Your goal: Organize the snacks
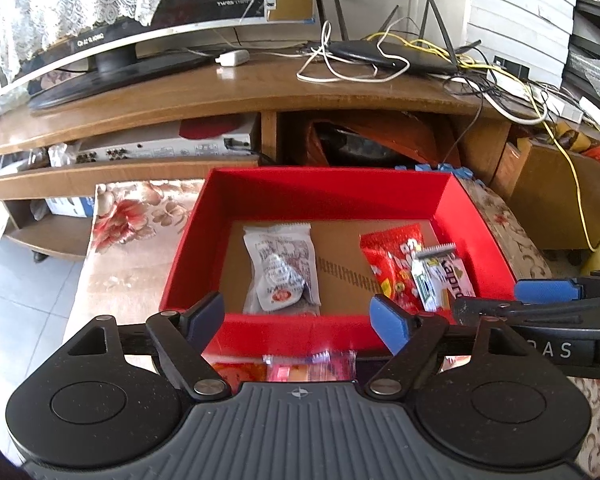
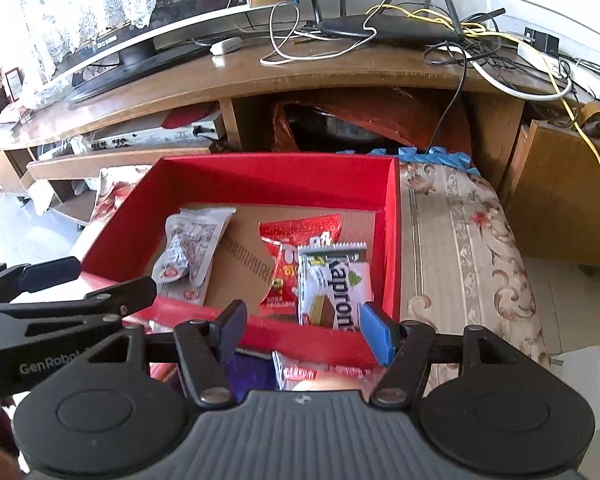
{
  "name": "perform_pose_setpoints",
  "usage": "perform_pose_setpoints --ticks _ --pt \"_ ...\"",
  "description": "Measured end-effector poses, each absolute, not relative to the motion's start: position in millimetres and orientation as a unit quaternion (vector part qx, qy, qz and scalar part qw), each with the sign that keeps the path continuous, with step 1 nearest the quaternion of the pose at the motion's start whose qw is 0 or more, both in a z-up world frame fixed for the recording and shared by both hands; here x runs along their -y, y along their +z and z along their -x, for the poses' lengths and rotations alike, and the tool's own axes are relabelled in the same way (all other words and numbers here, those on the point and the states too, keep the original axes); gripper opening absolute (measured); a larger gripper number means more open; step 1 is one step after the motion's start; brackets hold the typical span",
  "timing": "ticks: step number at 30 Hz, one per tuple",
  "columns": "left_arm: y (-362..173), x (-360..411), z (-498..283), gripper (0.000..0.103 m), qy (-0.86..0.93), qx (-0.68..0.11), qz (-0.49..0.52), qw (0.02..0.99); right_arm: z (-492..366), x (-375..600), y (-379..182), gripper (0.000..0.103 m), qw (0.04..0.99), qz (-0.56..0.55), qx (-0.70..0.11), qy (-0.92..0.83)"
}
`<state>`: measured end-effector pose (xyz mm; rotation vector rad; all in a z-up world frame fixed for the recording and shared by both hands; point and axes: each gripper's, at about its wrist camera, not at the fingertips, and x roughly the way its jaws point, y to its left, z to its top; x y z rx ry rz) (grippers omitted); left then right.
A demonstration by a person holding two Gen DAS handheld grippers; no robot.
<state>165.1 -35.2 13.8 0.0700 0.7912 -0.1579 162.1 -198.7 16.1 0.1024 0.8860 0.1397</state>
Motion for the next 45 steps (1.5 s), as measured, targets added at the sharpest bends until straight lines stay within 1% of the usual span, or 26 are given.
perform_pose_setpoints --ticks 13,16,23,26,28,29,36,45 --pt "-6 39 -132 0.085 -0.107 -0.424 -0.062 0.897 -142 203 3 0.070 0.885 -0.044 -0.459 0.069" --pt "-15 41 -120 0.086 -0.119 -0.439 -0.080 0.887 -137 203 0 0.073 0.881 -0.040 -0.465 0.073" --pt "-42 44 -105 0.086 -0.156 -0.477 -0.112 0.858 -129 204 -4 0.073 0.874 -0.037 -0.476 0.084" --pt "-49 41 -106 0.086 -0.160 -0.489 -0.109 0.850 -127 202 -5 0.073 0.873 -0.034 -0.480 0.086" --pt "-52 40 -108 0.086 -0.169 -0.496 -0.102 0.846 -126 202 -5 0.073 0.872 -0.034 -0.481 0.088" --pt "-53 40 -108 0.088 -0.172 -0.497 -0.103 0.844 -125 202 -5 0.073 0.872 -0.035 -0.481 0.089" --pt "-57 38 -97 0.088 -0.178 -0.505 -0.110 0.838 -125 204 -6 0.073 0.869 -0.037 -0.485 0.088" --pt "-60 38 -65 0.089 -0.186 -0.518 -0.122 0.826 -123 202 -4 0.074 0.869 -0.036 -0.483 0.098"
